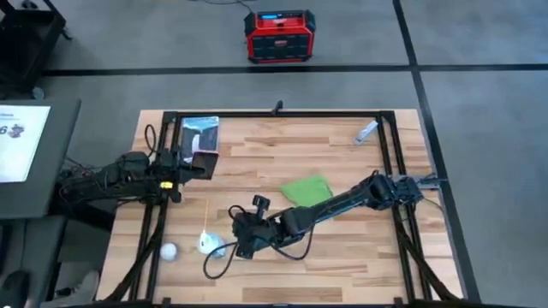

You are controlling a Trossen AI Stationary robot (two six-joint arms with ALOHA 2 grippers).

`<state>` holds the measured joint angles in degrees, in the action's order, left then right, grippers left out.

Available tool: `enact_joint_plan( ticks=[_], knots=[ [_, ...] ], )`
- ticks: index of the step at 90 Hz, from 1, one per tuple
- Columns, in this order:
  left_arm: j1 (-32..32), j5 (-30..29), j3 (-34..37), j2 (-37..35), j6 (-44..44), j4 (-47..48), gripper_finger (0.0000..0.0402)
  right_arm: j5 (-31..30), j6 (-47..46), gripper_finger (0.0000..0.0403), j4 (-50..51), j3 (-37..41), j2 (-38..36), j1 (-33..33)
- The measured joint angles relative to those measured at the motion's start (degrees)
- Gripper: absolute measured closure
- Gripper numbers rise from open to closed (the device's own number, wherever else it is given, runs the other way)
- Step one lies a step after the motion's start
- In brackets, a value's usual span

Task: Apply microfiber cloth
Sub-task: Spray the front of the black cellphone with the white spray bottle

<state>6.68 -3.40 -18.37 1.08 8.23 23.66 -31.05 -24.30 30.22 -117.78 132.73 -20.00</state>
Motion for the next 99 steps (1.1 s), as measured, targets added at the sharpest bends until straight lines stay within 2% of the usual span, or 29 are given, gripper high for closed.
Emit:
enact_joint_plan(
  ticks=[24, 35, 82, 99],
  knots=[
    [0.0, -3.3, 0.5, 3.8, 0.9, 1.0, 0.0399, -2.3, -7.0, 0.0403, -20.3, 14.9, 0.1, 3.4],
    [0.0, -3.4, 1.2, 5.0, 0.8, 0.6, 0.0399, -3.5, -7.4, 0.0403, -28.6, 18.9, 0.1, 3.4],
    [0.0, -3.5, 1.7, 5.0, 0.9, -0.5, 0.0399, -3.5, -9.2, 0.0403, -27.5, 19.1, 0.1, -0.4],
    [0.0, -3.5, -4.2, 4.9, -0.3, 1.6, 0.0399, -3.5, -9.3, 0.0403, -27.1, 19.1, 0.1, -0.7]
  ],
)
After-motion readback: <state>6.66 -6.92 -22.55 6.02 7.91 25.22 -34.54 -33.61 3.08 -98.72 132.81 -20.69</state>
